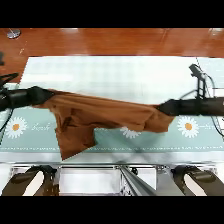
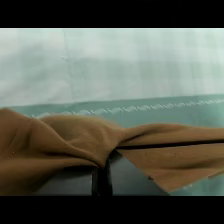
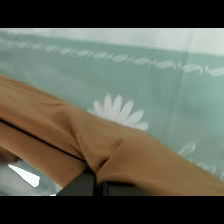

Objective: Fold the shirts.

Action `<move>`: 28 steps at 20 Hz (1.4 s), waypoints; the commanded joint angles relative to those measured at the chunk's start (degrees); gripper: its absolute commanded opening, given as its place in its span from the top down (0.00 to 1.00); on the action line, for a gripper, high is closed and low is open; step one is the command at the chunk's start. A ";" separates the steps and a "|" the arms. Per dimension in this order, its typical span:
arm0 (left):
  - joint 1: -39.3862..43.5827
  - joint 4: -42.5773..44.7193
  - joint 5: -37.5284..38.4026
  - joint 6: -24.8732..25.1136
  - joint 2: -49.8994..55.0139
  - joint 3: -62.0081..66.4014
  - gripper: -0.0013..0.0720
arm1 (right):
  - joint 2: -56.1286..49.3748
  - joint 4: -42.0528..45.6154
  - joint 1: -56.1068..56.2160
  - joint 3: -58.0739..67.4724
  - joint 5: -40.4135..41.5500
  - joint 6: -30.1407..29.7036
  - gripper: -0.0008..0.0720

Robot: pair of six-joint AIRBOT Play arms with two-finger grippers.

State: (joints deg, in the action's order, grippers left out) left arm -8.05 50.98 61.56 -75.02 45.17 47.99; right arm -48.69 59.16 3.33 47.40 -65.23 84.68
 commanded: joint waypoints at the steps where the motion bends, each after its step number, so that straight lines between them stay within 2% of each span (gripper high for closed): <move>1: 3.93 -0.44 -9.57 1.31 13.64 3.28 0.95 | -16.90 0.17 -0.07 5.27 9.88 -1.36 0.95; 6: 8.90 -0.44 -8.83 1.29 31.04 19.23 0.95 | -38.10 -6.60 -0.66 25.64 7.19 -1.29 0.95; 7: 8.92 -0.44 -7.78 1.29 33.18 21.90 0.85 | -40.37 -9.53 -1.70 28.81 5.73 -1.11 0.75; 8: 8.61 -0.20 -5.64 1.29 34.91 24.55 0.33 | -41.62 -11.98 -3.10 31.15 3.67 -1.27 0.29; 9: 7.82 1.33 -2.49 0.94 35.87 26.91 0.03 | -41.99 -12.81 -5.14 33.48 0.35 -3.26 0.13; 10: 6.34 4.68 2.21 0.70 36.22 29.29 0.02 | -41.79 -11.63 -7.72 35.87 -4.15 -5.86 0.13; 12: 2.01 14.32 11.21 -4.22 35.58 31.41 0.02 | -40.48 -7.21 -14.69 39.08 -14.80 -9.18 0.13; 14: -3.87 18.97 18.56 -5.70 33.97 28.94 0.03 | -37.44 1.49 -22.27 37.07 -22.38 -9.29 0.13; 15: -7.19 18.97 21.20 -5.60 32.26 25.51 0.03 | -35.32 8.72 -26.16 33.55 -24.48 -7.02 0.13; 16: -10.43 18.93 20.90 -5.20 29.94 20.94 0.03 | -33.18 12.31 -29.92 29.40 -23.15 -4.11 0.13; 18: -17.35 17.16 16.26 -5.66 24.17 8.28 0.03 | -27.80 7.82 -36.33 17.57 -15.80 -4.50 0.14; 19: -20.90 13.57 14.36 -5.14 21.73 1.40 0.03 | -25.09 4.04 -38.29 10.97 -11.06 -4.61 0.14; 22: -28.24 -0.63 10.51 2.29 18.64 -13.64 0.03 | -20.68 -5.66 -39.17 -2.34 -3.67 -9.86 0.14; 25: -28.17 -8.85 2.71 7.37 18.84 -21.42 0.03 | -20.50 -12.15 -37.88 -7.58 -3.39 -15.54 0.14; 28: -25.64 -9.53 -4.72 7.34 19.56 -22.27 0.03 | -20.50 -12.11 -35.39 -8.02 -3.50 -16.50 0.14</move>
State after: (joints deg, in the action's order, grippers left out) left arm -34.17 46.13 63.96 -69.97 64.75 29.47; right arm -69.87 49.93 -33.26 42.26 -69.82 70.98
